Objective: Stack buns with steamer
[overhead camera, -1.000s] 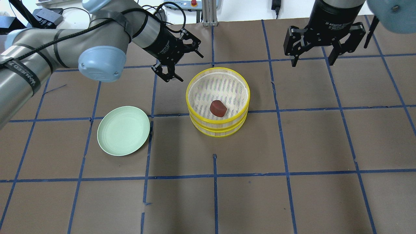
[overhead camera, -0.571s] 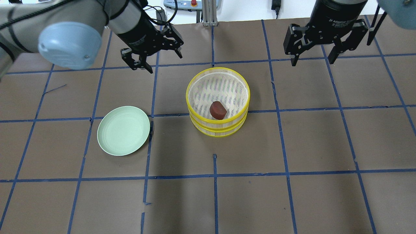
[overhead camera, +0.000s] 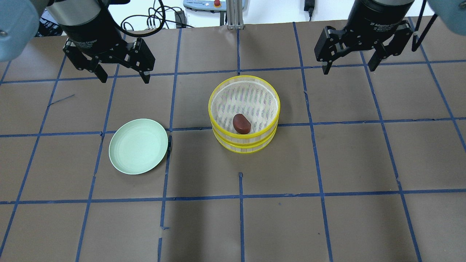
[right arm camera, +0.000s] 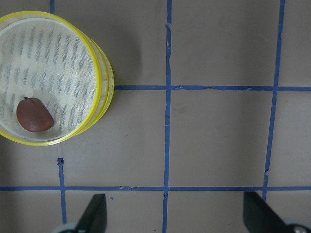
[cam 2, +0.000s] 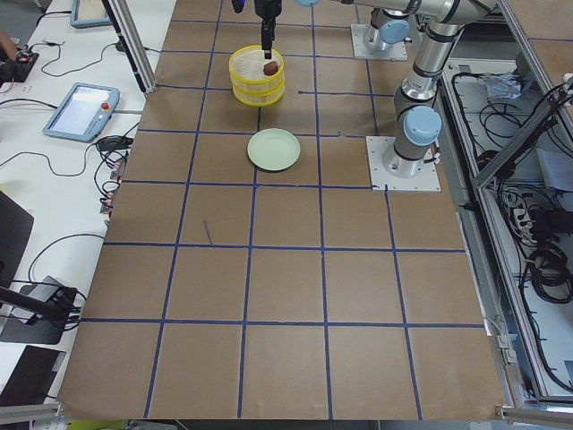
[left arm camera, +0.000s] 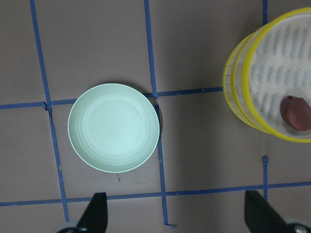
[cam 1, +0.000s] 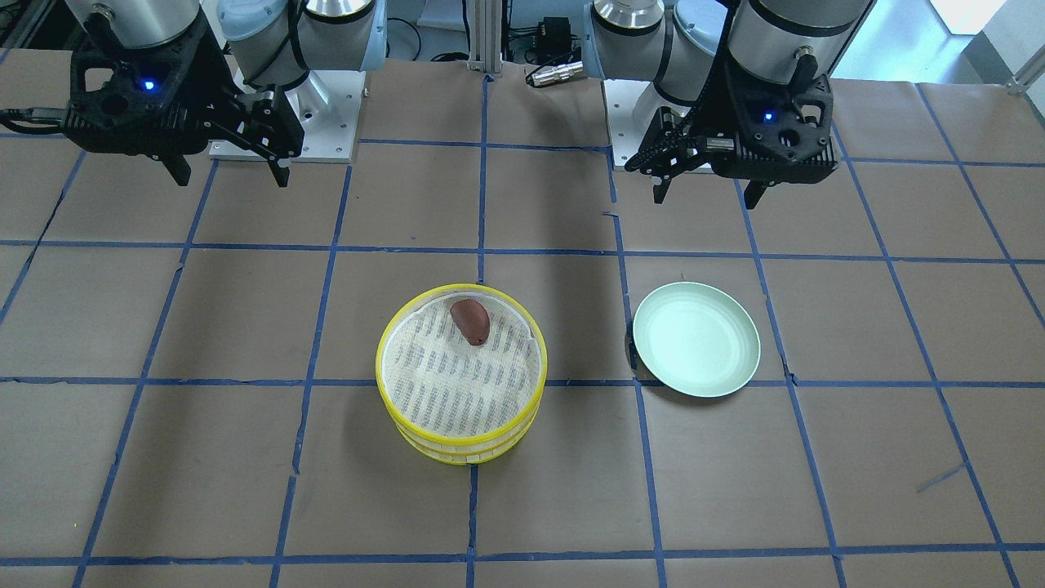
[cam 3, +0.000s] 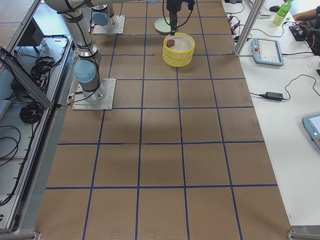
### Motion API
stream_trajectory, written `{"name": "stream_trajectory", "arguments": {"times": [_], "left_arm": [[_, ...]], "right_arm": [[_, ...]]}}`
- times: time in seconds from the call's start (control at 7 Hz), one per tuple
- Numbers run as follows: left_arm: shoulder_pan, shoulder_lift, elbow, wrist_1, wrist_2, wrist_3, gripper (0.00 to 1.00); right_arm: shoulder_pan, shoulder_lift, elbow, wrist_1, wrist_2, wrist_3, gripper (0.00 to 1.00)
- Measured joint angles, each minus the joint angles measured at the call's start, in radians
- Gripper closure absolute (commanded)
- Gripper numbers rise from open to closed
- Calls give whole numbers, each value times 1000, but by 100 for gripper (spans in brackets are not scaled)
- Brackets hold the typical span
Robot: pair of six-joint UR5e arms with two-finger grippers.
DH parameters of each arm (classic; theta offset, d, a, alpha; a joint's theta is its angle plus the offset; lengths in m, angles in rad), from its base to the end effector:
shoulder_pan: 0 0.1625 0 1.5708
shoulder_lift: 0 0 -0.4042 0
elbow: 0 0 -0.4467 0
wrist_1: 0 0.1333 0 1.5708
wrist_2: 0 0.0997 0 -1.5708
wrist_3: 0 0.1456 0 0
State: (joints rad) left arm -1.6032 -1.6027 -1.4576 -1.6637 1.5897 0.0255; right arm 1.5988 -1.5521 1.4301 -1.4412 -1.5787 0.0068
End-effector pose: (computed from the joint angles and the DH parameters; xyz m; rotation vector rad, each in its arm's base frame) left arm -0.1485 -0.5516 0.4560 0.0906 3.1213 0.0180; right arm 0.1475 -0.5456 0.4746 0.0333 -3.1334 -0.0117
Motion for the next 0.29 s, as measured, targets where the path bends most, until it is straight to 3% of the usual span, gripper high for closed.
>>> {"name": "stream_trajectory", "arguments": {"times": [0.29], "left_arm": [[26,19,-30,46,-3,3,0]], "right_arm": [[-2,-2,2,3,3,-13,0]]}}
